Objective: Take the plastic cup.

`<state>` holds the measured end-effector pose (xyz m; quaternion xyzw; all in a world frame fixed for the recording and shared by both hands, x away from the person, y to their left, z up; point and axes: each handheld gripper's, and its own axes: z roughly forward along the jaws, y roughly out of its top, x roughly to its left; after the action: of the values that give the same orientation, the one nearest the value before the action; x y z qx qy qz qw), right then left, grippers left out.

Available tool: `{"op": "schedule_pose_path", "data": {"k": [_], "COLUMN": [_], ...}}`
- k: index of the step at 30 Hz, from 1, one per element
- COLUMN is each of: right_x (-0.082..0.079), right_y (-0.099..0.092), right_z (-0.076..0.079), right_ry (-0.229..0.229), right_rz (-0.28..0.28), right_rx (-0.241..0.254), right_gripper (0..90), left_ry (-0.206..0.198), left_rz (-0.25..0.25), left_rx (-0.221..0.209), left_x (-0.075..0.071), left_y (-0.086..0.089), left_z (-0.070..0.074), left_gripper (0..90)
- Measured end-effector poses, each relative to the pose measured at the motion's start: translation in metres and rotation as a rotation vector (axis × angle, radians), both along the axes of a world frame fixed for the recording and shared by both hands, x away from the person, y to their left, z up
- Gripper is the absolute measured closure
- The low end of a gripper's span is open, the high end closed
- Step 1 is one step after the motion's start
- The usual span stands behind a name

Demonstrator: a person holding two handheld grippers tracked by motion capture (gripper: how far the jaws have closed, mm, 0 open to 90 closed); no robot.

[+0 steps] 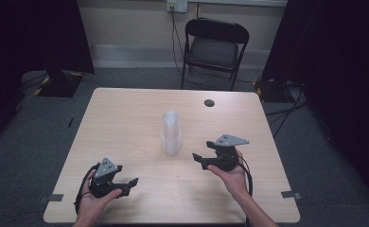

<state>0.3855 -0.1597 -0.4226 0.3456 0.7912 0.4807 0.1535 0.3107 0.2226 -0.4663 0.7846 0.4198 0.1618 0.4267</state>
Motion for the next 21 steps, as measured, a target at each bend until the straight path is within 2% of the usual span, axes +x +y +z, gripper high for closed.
{"op": "schedule_pose_path", "data": {"k": [3, 7, 11, 13, 21], "right_x": [0.003, 0.011, 0.017, 0.023, 0.033], "right_y": [0.005, 0.015, 0.028, 0.037, 0.053], "right_z": [0.004, 0.013, 0.021, 0.026, 0.032], "right_ry": [-0.009, -0.026, -0.021, -0.037, -0.058], "right_rz": [0.011, 0.032, 0.068, 0.074, 0.091], "right_rx": [-0.005, 0.016, 0.019, 0.016, 0.035], "right_gripper": [24.5, 24.6, 25.8, 25.9, 25.4], "left_ry": [-0.004, 0.0, -0.001, 0.002, 0.0], "left_rz": [0.002, 0.022, 0.027, 0.032, 0.024], "left_rx": [0.001, 0.002, 0.0, -0.009, -0.002], "left_x": [0.0, 0.0, 0.0, 0.0, -0.001], "left_y": [0.001, 0.002, 0.005, 0.006, 0.006], "left_z": [0.001, 0.0, 0.0, 0.001, 0.001], "left_gripper": [19.4, 19.3, 19.4, 19.4, 19.4]}}
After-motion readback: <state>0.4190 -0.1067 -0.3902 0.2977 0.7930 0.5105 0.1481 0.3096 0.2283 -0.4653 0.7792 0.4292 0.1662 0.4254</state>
